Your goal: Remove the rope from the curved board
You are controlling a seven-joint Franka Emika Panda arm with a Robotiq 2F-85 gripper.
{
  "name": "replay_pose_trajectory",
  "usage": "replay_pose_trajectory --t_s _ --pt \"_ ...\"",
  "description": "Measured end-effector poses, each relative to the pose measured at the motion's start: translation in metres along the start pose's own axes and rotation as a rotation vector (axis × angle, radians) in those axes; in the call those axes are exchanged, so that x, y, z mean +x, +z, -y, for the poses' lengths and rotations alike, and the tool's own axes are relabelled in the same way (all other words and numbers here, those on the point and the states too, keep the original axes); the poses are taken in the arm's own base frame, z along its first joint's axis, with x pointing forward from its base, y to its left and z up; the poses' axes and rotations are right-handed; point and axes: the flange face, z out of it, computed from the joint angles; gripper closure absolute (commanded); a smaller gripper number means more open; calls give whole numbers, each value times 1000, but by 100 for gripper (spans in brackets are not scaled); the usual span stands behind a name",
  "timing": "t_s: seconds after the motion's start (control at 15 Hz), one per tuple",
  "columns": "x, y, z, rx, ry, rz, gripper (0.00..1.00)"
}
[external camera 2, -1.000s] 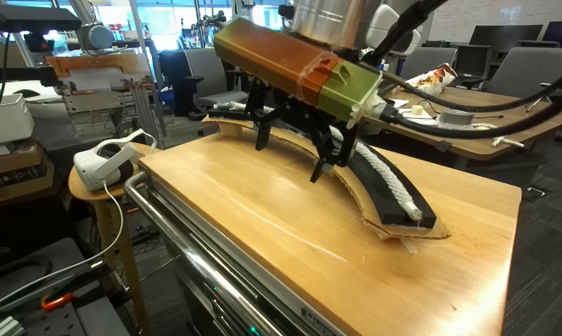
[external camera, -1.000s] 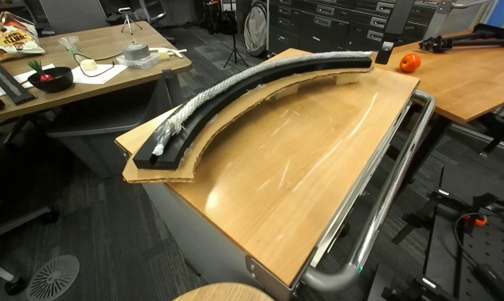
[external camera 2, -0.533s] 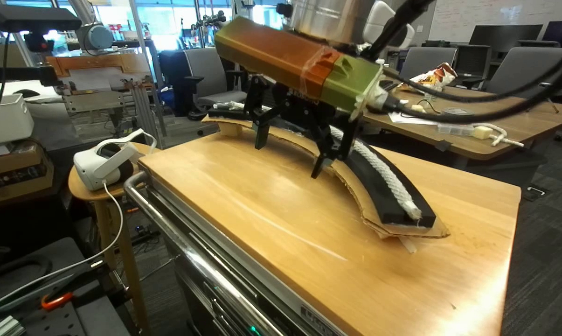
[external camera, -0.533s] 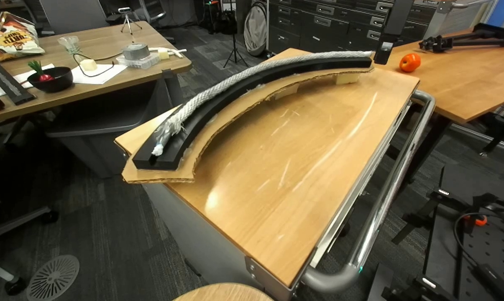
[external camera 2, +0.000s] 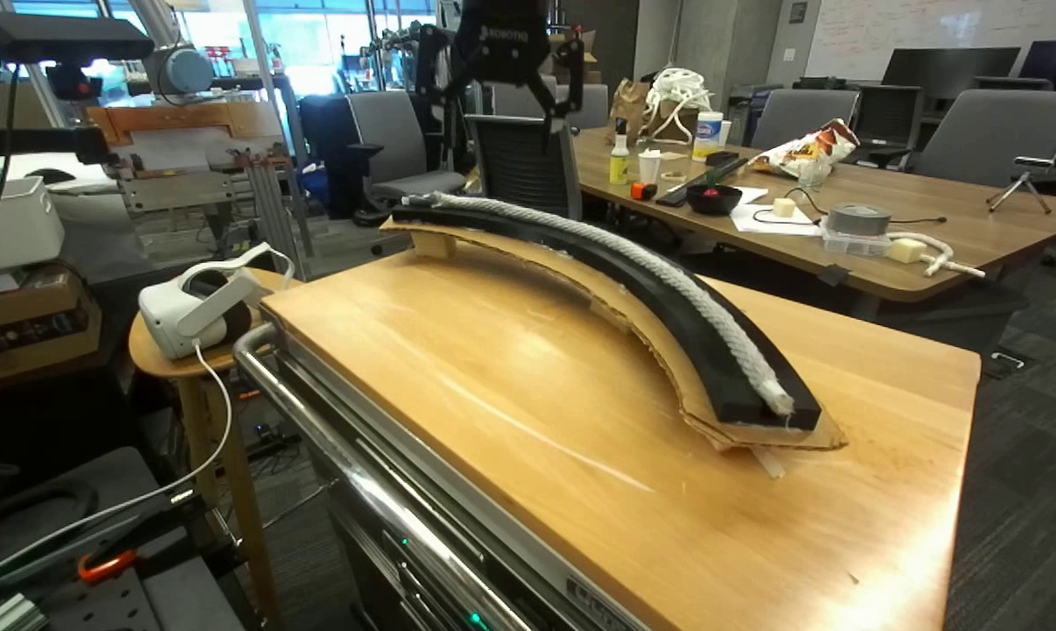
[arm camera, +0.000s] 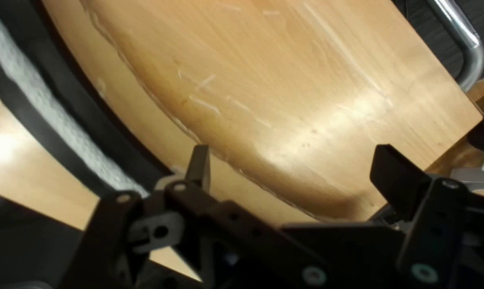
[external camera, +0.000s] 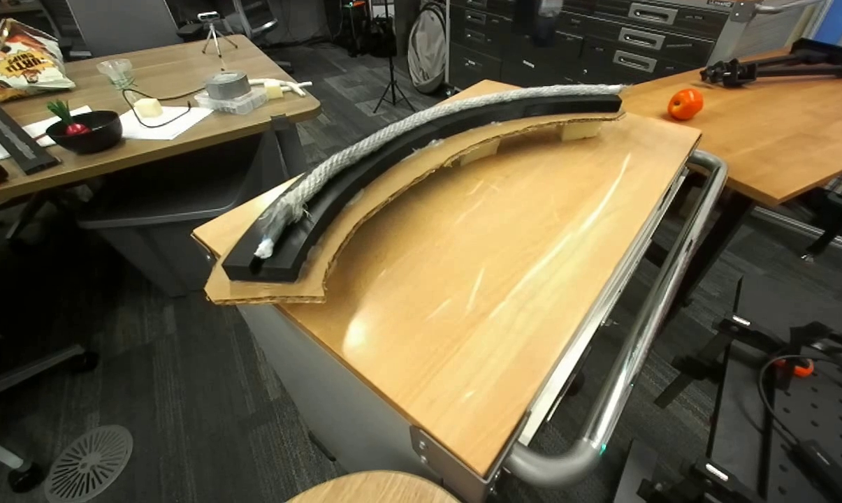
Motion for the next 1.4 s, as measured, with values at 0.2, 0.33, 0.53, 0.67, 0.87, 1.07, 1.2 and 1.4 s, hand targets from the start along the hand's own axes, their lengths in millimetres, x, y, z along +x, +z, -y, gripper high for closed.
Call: replay_pose_trajectory --t_s 0.2,0.33,0.53,0.67,0.87,1.07,1.2,1.4 --pt "38 -4 15 -12 -69 10 0" --pt "37 -1 8 -8 -68 14 0" --pt "35 3 9 12 -161 34 0" --pt "37 -4 15 23 -269 42 0" --pt "50 -45 27 34 -427 46 0" --pt "75 -84 46 36 -568 31 0" --pt "85 -87 50 38 -597 30 0" --pt "89 -81 45 49 -606 37 0"
